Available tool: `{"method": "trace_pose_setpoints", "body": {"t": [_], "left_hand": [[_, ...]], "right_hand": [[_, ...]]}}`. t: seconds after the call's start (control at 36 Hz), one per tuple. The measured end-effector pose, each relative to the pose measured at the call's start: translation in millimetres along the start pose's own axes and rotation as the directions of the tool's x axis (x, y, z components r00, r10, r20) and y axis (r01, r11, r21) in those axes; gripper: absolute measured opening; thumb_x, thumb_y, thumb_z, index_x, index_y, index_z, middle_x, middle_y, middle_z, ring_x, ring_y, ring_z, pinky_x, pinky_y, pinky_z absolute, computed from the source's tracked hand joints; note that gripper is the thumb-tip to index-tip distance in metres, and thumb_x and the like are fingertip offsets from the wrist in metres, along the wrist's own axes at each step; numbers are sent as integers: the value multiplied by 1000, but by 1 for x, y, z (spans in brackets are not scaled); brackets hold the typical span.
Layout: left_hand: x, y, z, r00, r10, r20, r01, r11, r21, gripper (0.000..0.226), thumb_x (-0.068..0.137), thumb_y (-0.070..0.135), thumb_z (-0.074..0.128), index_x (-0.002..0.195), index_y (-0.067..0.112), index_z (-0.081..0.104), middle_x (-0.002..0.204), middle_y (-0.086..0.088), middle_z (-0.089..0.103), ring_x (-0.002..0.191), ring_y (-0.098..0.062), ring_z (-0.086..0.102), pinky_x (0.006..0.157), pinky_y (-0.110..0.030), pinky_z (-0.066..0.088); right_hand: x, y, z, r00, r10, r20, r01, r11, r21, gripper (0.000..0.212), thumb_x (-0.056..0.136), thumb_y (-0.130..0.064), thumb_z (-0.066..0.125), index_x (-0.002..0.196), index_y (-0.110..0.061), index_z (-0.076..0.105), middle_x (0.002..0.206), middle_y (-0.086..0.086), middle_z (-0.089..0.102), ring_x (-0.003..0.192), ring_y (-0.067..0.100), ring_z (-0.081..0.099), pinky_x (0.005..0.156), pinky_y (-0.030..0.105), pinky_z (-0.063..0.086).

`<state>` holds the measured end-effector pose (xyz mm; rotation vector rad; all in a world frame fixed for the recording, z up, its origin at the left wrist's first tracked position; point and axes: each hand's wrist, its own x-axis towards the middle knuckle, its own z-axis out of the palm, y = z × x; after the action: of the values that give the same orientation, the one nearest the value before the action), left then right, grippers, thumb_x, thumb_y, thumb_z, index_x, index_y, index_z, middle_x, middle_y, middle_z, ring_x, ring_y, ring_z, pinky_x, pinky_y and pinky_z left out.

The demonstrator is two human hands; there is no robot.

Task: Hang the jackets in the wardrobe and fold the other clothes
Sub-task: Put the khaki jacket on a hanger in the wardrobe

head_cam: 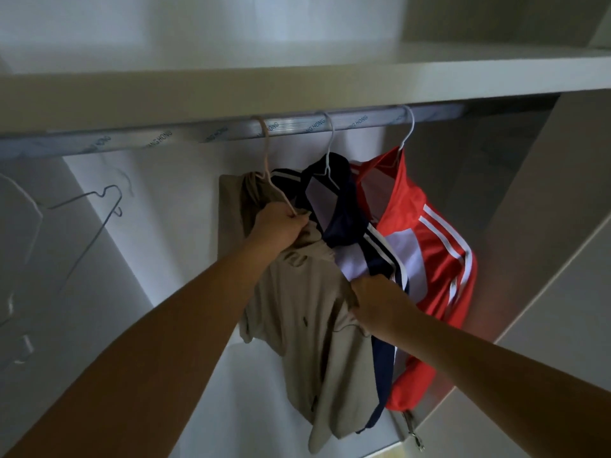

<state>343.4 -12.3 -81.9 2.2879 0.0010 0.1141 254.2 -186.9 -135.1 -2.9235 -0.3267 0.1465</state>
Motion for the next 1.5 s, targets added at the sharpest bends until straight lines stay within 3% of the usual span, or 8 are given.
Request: {"method": "trace_pose_setpoints", "body": {"t": [0.28,0.53,0.69,0.92,1.06,1.19,1.33,1.5], "left_hand": [[1,11,-8,985,-90,147,87,996,23,36,96,34,53,100,2,69,102,-15,65,99,-31,59,92,-36,46],[-6,7,-22,940,-37,340,72,993,-91,43,96,42,49,65,12,53,52,-2,46,48,-13,44,56,-24,38],[-12,-3,-37,870,-88,485,289,888,-357,21,99,20,49,116,10,56,104,-12,60,91,-24,60,79,-30,50],[-21,-19,-32,984,38,176,-25,997,-75,26,102,32,37,87,16,53,83,-3,54,80,-17,53,77,-29,37],[-26,-23,-31,998,3,61,-1,999,-37,40,104,27,29,88,1,55,101,-25,60,99,-36,56,91,-41,43],[-24,-18,-27,994,-85,62,90,991,-98,43,104,26,30,104,-5,60,109,-29,59,105,-39,55,98,-45,42],[-20,-18,-24,989,-134,56,140,984,-113,42,103,25,31,113,-6,58,117,-28,57,110,-38,53,98,-42,40],[-20,-21,-21,988,-149,43,154,977,-148,41,103,26,32,108,-5,58,112,-26,58,108,-37,53,95,-39,40]], "right_hand": [[-13,-32,-41,982,-171,-80,155,972,-178,14,92,-22,47,94,-17,61,93,1,61,89,22,60,60,25,35],[11,-31,-31,994,15,-110,-10,999,43,28,101,-28,42,123,-11,46,118,8,58,106,25,59,80,30,42],[16,-36,-26,998,-24,-58,30,995,100,28,100,-27,42,108,-7,59,104,10,61,94,27,61,79,35,51],[6,-61,-31,987,-134,93,111,969,218,40,97,-47,42,97,-10,59,88,7,63,86,24,62,74,37,50],[14,-30,-56,878,46,-477,-57,998,-10,38,96,-42,45,123,-17,52,121,5,52,113,24,51,93,38,42],[25,0,-64,909,355,-219,-367,930,-16,34,99,-17,43,132,-8,41,125,14,56,114,34,56,89,39,46],[22,2,-51,929,318,-189,-346,928,-137,22,96,-10,45,110,-7,61,112,11,63,107,26,60,82,31,47],[24,-21,-35,929,298,-218,-252,943,216,32,99,-35,37,104,-11,57,97,12,64,92,32,61,73,34,44]]}}
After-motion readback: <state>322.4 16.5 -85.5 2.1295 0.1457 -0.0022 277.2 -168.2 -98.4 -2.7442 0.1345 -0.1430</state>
